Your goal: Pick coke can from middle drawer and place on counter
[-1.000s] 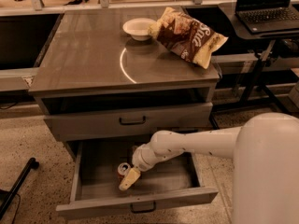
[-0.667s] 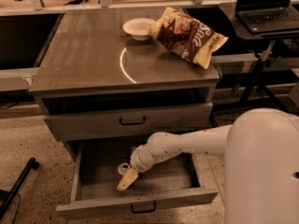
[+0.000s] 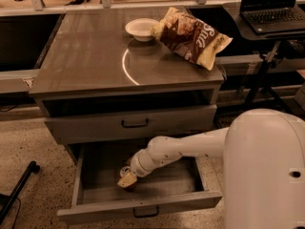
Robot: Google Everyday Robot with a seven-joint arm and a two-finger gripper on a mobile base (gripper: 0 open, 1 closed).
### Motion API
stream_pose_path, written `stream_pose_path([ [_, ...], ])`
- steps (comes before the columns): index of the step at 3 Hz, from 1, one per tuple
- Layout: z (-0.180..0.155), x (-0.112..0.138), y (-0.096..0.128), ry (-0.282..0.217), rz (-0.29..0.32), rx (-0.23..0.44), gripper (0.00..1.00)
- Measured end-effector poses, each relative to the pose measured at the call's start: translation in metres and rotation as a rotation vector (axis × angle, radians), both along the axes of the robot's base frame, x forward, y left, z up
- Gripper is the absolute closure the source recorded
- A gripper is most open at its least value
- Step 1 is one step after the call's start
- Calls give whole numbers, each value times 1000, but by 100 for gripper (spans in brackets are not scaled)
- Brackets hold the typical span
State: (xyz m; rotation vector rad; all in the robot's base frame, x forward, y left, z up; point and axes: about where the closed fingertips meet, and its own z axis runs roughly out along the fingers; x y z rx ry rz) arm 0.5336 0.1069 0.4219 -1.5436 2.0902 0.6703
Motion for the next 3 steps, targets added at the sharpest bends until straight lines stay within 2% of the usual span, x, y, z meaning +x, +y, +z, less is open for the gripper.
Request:
stream_pose_path([
  [1,3,-4,2,-1,-3,6,61],
  [2,29,-16,-1,-29,41,9,84],
  [3,68,-31,-8,-84,108,-32,100],
])
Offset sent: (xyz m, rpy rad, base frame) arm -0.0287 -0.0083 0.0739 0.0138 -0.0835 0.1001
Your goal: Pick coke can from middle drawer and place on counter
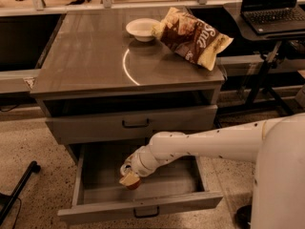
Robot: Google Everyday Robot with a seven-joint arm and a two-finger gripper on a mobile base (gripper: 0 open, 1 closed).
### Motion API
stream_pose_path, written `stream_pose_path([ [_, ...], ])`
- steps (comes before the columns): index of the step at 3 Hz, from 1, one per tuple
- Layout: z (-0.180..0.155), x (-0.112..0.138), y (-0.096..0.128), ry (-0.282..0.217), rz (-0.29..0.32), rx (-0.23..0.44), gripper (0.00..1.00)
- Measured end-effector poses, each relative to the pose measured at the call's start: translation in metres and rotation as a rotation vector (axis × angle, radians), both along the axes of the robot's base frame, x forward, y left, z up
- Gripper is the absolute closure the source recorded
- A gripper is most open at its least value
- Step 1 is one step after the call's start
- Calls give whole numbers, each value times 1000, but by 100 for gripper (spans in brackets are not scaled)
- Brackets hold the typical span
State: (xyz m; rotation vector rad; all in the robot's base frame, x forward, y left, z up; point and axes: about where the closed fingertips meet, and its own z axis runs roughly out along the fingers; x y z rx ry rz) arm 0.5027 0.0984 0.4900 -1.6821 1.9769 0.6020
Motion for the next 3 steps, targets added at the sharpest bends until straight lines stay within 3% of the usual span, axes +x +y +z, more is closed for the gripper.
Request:
stream_pose_path([
  [1,21,8,0,-42,0,-3,100],
  [3,35,7,-1,-58,13,6,100],
])
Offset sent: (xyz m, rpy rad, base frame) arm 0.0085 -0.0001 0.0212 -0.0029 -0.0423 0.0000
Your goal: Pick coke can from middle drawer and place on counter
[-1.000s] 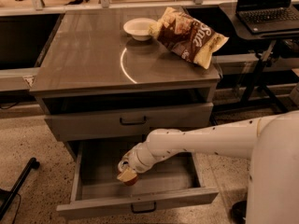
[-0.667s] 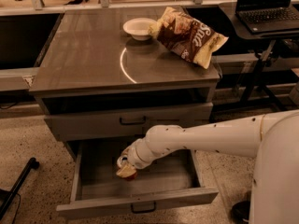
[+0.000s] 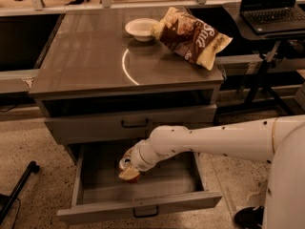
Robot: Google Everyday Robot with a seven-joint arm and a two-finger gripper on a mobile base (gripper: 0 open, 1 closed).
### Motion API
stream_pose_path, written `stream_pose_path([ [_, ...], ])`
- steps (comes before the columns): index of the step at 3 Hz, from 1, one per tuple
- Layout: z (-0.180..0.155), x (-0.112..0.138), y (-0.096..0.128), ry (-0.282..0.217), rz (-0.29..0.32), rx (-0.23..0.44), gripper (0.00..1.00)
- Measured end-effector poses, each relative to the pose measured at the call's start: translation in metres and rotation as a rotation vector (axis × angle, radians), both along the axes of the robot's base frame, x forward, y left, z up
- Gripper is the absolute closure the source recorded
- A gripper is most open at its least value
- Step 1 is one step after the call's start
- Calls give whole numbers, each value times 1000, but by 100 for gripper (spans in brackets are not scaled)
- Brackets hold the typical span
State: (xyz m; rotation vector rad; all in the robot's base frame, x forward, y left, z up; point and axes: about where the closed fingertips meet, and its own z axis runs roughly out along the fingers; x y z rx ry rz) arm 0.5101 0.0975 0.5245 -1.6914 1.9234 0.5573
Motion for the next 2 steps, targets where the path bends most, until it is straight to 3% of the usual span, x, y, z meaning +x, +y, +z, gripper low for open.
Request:
stream_pose_path([
  [2,99,-6,0,-84,106,27,100],
])
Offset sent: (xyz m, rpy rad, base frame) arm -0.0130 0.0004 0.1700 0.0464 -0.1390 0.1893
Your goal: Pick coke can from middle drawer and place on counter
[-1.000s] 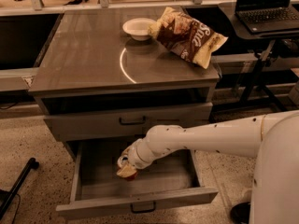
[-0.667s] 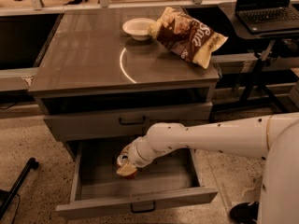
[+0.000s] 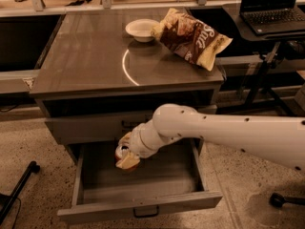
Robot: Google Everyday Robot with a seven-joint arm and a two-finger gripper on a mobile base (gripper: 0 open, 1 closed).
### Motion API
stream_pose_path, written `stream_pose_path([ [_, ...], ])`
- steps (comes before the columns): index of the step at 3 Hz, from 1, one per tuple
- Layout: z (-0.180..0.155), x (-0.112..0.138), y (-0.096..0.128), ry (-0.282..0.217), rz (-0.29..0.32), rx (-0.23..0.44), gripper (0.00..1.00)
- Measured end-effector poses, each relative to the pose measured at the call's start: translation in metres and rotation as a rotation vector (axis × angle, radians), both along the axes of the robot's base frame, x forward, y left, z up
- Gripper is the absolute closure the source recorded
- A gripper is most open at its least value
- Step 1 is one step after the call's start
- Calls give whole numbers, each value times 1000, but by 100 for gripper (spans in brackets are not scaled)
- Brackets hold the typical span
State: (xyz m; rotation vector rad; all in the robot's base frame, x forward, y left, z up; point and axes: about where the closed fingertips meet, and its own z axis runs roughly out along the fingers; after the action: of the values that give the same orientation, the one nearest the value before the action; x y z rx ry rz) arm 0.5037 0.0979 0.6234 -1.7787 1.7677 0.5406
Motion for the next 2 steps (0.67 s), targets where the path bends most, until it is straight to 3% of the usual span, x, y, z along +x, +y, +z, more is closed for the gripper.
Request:
stream_pose_path([
  [2,94,0,1,-22,109,63,100],
])
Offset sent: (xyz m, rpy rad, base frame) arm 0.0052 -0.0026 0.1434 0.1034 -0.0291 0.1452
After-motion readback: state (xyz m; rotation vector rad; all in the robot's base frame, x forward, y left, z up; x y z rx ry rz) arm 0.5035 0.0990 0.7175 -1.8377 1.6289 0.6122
